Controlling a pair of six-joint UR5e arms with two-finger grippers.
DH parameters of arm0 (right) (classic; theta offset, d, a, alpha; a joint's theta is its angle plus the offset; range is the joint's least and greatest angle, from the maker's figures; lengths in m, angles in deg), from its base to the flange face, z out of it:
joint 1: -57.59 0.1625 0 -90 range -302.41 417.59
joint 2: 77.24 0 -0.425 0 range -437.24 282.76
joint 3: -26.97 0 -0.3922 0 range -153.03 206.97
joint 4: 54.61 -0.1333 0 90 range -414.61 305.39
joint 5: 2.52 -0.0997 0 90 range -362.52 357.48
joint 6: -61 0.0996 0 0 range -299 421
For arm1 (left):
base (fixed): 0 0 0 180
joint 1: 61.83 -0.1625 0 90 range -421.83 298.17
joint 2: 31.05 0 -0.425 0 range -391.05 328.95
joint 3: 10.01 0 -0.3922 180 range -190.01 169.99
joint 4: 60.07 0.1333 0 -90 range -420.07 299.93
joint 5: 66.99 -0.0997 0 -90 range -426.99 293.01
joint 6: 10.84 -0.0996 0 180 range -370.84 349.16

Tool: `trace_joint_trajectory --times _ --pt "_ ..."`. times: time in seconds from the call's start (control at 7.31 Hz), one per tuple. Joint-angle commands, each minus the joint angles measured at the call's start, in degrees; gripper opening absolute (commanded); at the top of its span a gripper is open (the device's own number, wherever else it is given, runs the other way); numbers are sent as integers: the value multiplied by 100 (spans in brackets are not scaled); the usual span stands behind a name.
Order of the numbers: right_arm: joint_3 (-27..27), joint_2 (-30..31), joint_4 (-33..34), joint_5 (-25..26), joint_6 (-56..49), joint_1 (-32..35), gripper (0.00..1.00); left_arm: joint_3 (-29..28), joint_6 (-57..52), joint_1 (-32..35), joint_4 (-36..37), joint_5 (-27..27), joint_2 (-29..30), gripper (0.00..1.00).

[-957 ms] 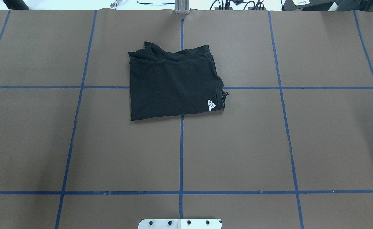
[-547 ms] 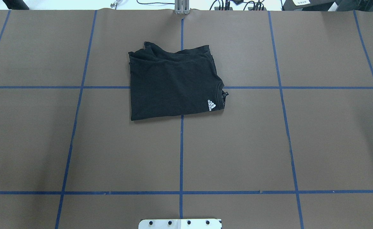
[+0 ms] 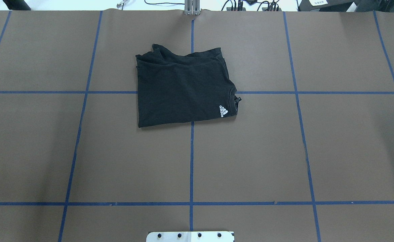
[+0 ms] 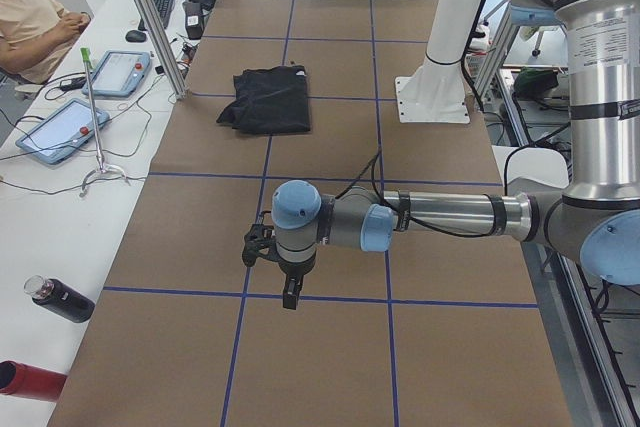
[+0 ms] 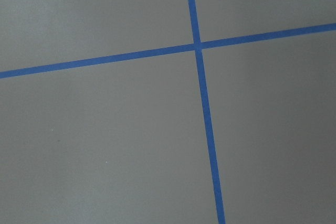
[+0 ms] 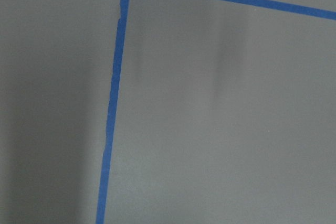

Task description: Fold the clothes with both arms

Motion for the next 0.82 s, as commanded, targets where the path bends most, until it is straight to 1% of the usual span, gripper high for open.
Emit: trace_joint_trajectory --times 0.0,0.27,0.68 --pt "-150 12 -1 -11 -24 0 100 -41 0 -9 0 1 3 100" --pt "-168 4 8 -28 -25 0 100 -224 0 -9 -17 1 12 100" --pt "-177 4 8 -46 -7 0 100 -286 -8 -9 -9 1 3 100"
